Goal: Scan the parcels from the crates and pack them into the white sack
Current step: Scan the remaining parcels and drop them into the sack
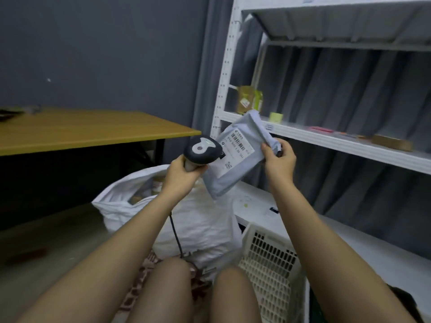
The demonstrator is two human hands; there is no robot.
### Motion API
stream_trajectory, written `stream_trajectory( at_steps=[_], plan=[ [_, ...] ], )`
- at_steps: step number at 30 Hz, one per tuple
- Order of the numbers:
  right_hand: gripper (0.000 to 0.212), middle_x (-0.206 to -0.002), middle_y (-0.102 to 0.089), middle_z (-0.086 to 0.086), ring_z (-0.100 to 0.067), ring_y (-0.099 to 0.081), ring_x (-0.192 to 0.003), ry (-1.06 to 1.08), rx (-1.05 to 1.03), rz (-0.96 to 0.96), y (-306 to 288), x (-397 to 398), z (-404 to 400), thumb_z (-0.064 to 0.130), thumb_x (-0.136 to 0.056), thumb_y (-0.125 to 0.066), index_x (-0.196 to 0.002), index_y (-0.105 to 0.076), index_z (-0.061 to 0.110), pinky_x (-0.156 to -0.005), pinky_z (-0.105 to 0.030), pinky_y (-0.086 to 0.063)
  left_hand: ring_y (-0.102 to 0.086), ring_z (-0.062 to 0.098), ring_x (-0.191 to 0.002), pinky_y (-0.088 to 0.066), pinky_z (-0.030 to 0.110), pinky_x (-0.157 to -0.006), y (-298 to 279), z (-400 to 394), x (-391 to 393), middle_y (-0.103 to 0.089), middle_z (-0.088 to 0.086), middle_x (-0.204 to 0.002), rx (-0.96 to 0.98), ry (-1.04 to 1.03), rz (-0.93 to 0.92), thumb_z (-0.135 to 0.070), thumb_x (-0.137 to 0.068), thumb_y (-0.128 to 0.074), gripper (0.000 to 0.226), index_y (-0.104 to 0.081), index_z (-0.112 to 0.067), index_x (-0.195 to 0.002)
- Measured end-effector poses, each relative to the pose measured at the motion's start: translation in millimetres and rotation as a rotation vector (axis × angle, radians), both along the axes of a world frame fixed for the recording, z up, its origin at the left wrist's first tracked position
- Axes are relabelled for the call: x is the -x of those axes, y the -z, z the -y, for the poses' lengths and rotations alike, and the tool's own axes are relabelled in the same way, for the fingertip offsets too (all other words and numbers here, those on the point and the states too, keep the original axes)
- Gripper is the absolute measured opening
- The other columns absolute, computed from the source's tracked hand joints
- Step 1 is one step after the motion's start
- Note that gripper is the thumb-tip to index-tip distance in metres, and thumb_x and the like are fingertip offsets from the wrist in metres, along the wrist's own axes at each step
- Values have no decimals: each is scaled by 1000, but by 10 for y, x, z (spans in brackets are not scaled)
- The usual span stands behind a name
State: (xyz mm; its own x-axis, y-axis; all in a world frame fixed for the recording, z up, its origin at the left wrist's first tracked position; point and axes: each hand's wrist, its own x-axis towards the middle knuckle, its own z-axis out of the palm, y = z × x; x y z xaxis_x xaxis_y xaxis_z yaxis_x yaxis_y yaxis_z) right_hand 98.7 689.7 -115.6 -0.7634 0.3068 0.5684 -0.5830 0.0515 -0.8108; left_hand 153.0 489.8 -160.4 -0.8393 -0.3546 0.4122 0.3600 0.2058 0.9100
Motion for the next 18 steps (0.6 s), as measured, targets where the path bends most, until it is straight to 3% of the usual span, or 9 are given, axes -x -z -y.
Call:
stream_trajectory(
  at_steps=[6, 8, 13, 18],
  plan=[
    [10, -85, -58, 5, -3, -52, -74, -41, 0, -19, 1, 220, 550, 9, -92, -60, -97, -56, 15, -63, -9, -42, -63, 19, -91, -54, 43, -82, -64, 517, -136, -66, -4, -90, -43, -119, 7, -18, -80, -73, 21, -59, -26, -94],
    [9, -84, -58, 8, -2, -53, -74, -38, -21, -1, 51, 311, 720, 11, -93, -59, -97, -54, 18, -64, -9, -43, -61, 15, -92, -50, 33, -79, -54, 642, -175, -65, -2, -96, -57, -131, -3, -17, -80, -74, 26, -59, -21, -101],
    [10, -102, -61, -7, -15, -57, -88, -36, -20, 58, 192, 589, 1148, 11, -94, -57, -100, -54, 18, -75, -28, -48, -59, 2, -83, -46, 19, -66, 48, 935, -173, -64, -10, -90, -84, -152, -3, -12, -80, -73, 30, -58, -21, -105],
    [9, -95, -58, -7, -23, -55, -86, -169, -283, 196, 517, 835, 1326, 7, -94, -54, -99, -55, 14, -71, -30, -44, -61, 5, -86, -50, 25, -75, 242, 1093, -80, -64, -9, -91, -49, -156, 38, -11, -80, -74, 28, -59, -22, -101]
  ],
)
